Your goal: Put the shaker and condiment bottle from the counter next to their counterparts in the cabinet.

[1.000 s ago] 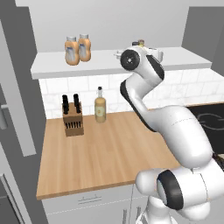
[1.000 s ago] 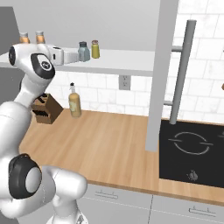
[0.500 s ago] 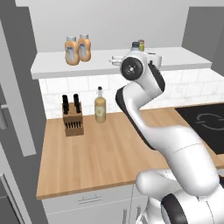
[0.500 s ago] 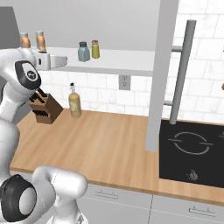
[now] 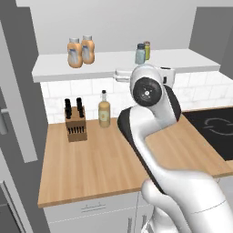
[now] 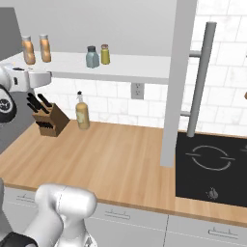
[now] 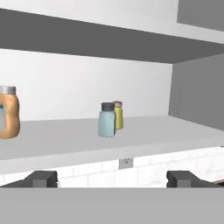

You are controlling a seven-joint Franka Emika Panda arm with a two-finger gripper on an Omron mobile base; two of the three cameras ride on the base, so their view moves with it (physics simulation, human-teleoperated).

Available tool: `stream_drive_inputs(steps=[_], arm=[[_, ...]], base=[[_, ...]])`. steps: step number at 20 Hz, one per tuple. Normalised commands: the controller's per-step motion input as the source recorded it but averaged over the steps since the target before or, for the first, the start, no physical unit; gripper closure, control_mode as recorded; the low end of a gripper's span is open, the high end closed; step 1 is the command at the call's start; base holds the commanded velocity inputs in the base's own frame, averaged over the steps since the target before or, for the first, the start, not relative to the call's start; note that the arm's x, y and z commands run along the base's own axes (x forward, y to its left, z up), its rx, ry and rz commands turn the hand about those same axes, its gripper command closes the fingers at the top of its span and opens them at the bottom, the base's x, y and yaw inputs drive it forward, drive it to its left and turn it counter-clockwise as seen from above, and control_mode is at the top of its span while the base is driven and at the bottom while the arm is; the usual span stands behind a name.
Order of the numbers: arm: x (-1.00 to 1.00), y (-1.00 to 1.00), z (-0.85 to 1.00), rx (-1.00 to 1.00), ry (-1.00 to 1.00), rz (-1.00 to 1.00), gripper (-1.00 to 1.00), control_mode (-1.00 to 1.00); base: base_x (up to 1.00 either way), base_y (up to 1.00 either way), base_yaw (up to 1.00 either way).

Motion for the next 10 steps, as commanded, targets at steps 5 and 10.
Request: stream_drive_inputs(steps=[5,10], arm=[[-0.99,0.18,0.00,0.00,0.00,0.01,-1.00,-1.00],[-0.98,0.19,0.00,0.00,-0.01,0.00,-1.00,-1.00]], base=[[0.00,0.00,0.00],[0.00,0.00,0.00]])
